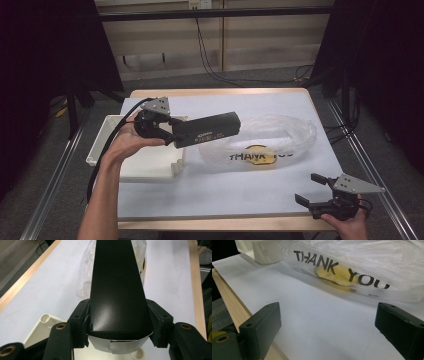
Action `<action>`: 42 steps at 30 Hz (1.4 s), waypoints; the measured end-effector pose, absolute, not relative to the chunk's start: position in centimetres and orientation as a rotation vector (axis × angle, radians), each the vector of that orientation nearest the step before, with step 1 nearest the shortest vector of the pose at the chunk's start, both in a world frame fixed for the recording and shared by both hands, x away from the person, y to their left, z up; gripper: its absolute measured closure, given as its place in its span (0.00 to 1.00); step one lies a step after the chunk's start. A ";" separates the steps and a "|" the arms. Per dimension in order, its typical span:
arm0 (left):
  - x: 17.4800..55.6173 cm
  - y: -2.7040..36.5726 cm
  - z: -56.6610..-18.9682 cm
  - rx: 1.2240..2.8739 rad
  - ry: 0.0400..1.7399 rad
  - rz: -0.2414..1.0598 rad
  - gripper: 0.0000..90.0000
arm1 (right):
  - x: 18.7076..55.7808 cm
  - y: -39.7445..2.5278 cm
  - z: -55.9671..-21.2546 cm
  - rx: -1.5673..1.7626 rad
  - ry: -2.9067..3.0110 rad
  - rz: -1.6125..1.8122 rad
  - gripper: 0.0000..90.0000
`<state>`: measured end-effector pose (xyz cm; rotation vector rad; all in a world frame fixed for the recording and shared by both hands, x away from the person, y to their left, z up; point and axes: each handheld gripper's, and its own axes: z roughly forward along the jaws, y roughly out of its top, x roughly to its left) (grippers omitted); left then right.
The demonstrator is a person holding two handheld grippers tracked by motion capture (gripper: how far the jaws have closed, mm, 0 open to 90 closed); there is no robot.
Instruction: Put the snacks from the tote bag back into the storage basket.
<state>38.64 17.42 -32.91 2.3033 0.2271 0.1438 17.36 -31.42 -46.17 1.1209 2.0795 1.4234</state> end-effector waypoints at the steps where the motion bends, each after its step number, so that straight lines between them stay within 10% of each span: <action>1: 38.7 17.6 -32.9 2.305 0.226 0.151 0.49 | 17.4 -31.4 -46.2 1.117 2.080 1.425 0.07; 42: 38.7 30.9 -34.7 2.189 0.533 0.292 0.48 | 17.7 -31.1 -46.2 1.112 2.089 1.411 0.08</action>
